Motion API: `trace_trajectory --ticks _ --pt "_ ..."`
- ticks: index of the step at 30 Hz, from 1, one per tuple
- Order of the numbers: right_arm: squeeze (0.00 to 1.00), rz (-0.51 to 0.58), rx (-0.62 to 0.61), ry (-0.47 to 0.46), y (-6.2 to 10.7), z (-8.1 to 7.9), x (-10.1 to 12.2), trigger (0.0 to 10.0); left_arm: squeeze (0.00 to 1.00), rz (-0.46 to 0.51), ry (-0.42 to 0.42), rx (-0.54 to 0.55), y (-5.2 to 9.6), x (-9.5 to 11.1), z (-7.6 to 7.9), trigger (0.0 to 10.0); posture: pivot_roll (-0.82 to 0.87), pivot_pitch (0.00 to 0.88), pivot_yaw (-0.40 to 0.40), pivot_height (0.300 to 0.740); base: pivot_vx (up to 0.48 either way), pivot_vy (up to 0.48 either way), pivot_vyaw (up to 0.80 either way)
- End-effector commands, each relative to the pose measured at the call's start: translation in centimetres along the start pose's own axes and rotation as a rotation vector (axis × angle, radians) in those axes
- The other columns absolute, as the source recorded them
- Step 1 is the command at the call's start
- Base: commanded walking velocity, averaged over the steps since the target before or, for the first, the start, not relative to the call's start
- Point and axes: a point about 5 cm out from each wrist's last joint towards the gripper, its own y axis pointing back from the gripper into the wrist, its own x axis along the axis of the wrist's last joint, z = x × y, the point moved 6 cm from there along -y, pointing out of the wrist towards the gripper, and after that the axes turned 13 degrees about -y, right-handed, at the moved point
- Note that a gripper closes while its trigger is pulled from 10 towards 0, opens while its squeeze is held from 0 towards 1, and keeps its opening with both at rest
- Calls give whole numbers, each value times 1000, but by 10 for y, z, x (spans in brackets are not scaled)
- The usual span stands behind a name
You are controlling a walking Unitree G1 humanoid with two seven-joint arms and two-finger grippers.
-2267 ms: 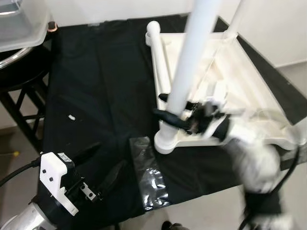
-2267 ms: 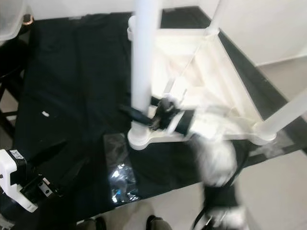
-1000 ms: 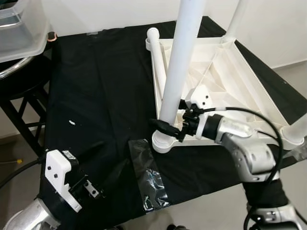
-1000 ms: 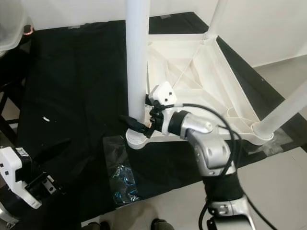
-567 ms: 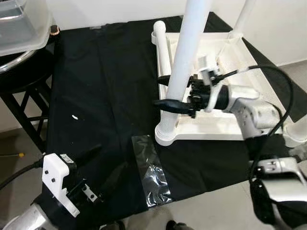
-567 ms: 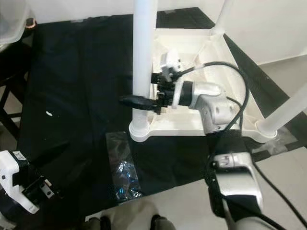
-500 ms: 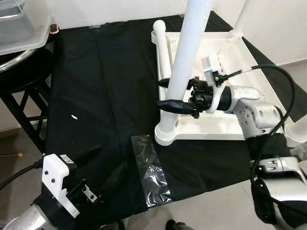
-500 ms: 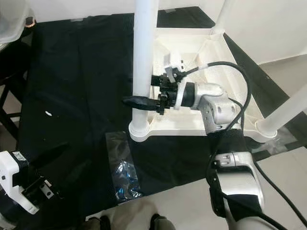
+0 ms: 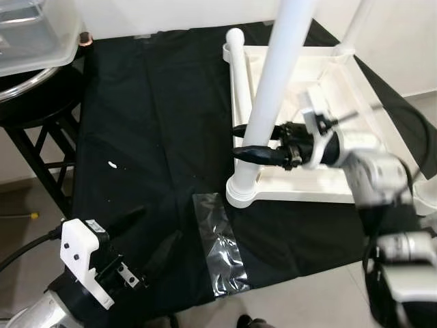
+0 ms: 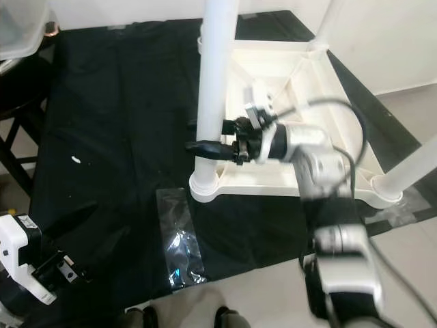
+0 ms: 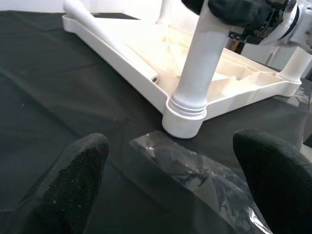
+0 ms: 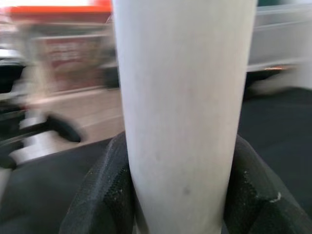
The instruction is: Building children table
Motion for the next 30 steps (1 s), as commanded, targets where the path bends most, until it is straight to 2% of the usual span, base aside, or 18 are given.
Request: trace_trajectory --ticks 1,2,3,4,5,7,13,14,17,18,20,21,25,27,29,30 --pt "0 -50 -285 -149 -10 7 -57 0 0 -9 8 -1 1 -3 0 10000 108 242 -57 740 0 0 0" --pt "0 -35 -448 -182 -12 9 -71 0 0 -9 7 -1 1 -4 -1 10000 106 241 -54 740 0 0 0" --pt "0 -77 -742 -153 1 19 -91 0 0 -8 7 -2 0 -4 -2 10000 90 241 -42 740 0 0 0" --pt "0 -77 -742 -153 1 19 -91 0 0 -8 7 -2 0 -4 -2 10000 90 241 -42 740 0 0 0" --pt "0 -99 -901 -107 12 13 -102 0 0 -4 7 -8 -2 -4 -2 10000 89 239 -39 740 0 0 0" --pt "0 -116 -1024 -44 20 1 -108 0 0 3 8 -17 -5 -5 -2 10000 86 232 -36 740 0 0 0" --pt "0 -109 -992 -34 8 -7 -109 0 0 12 10 -26 -9 -5 -1 10000 79 213 -38 740 0 0 0" --pt "0 -103 -940 -42 -3 -7 -108 0 0 17 4 -28 -10 -5 -2 10000 85 209 -42 740 0 0 0" --pt "0 -102 -932 -43 -5 -7 -107 0 0 18 1 -28 -11 -5 -2 10000 85 209 -42 740 0 0 0" --pt "667 -59 -918 -47 -9 -9 -98 10000 0 17 -2 -27 -11 -6 -4 10000 86 204 -44 740 0 0 0" --pt "667 -41 -918 -48 -11 -10 -94 10000 0 17 -2 -27 -11 -6 -4 10000 86 204 -44 740 0 0 0" --pt "1000 -6 -889 -60 -14 -11 -86 10000 0 17 -3 -28 -11 -6 -4 10000 84 204 -43 740 0 0 0" --pt "1000 38 -845 -64 -17 -11 -74 10000 0 18 -4 -30 -12 -6 -4 10000 80 202 -43 740 0 0 0" --pt "1000 76 -758 -40 -16 -6 -53 10000 0 17 -5 -33 -12 -6 -4 10000 79 202 -43 740 0 0 0" --pt "1000 76 -758 -40 -16 -6 -53 10000 0 17 -5 -33 -12 -6 -4 10000 79 202 -43 740 0 0 0" --pt "1000 92 -713 -40 -16 -4 -45 10000 0 17 -5 -34 -12 -6 -3 10000 80 203 -43 740 0 0 0"
